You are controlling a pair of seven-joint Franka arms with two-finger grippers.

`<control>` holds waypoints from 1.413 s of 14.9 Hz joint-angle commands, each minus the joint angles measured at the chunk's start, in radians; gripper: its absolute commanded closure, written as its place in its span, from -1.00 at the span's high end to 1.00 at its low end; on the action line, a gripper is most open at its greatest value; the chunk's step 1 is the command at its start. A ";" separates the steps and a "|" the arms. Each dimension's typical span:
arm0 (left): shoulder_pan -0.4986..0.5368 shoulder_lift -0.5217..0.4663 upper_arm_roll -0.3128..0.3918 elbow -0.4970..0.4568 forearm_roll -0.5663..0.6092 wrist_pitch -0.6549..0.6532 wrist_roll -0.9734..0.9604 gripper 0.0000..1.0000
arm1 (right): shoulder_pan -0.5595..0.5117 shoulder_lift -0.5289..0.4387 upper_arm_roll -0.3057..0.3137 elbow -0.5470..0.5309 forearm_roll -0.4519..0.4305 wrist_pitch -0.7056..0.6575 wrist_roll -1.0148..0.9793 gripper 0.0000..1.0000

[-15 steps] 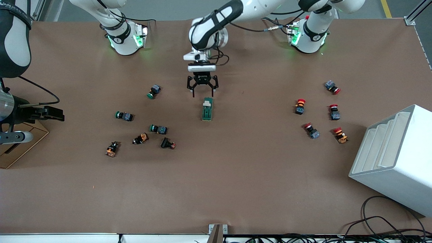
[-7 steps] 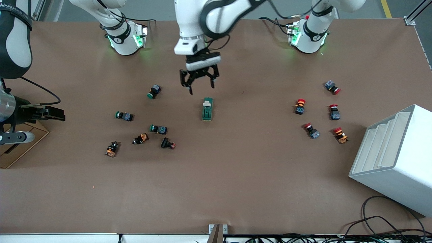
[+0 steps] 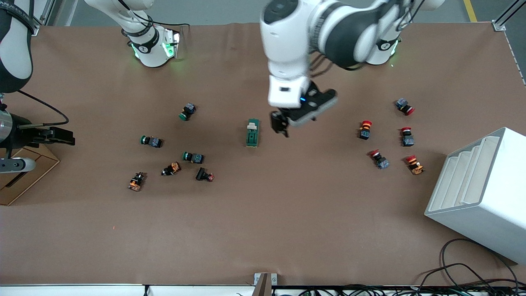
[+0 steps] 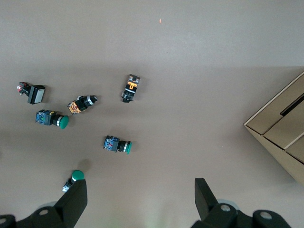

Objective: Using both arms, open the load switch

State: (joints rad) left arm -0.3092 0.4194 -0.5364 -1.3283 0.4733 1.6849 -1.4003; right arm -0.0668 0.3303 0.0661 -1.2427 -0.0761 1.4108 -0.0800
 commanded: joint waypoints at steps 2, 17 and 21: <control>0.140 -0.031 -0.011 0.040 -0.106 -0.077 0.234 1.00 | -0.007 -0.017 0.009 0.009 0.007 -0.021 -0.004 1.00; 0.311 -0.559 0.475 -0.373 -0.513 -0.137 1.406 1.00 | 0.148 -0.103 -0.137 -0.004 0.052 -0.177 0.002 1.00; 0.265 -0.596 0.484 -0.387 -0.437 -0.139 1.406 1.00 | 0.142 -0.169 -0.140 -0.098 0.055 -0.145 0.000 1.00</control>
State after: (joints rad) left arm -0.0040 -0.1313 -0.0493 -1.6781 -0.0139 1.5278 0.0135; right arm 0.0668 0.2319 -0.0567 -1.2425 -0.0421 1.2338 -0.0798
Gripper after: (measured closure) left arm 0.000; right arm 0.000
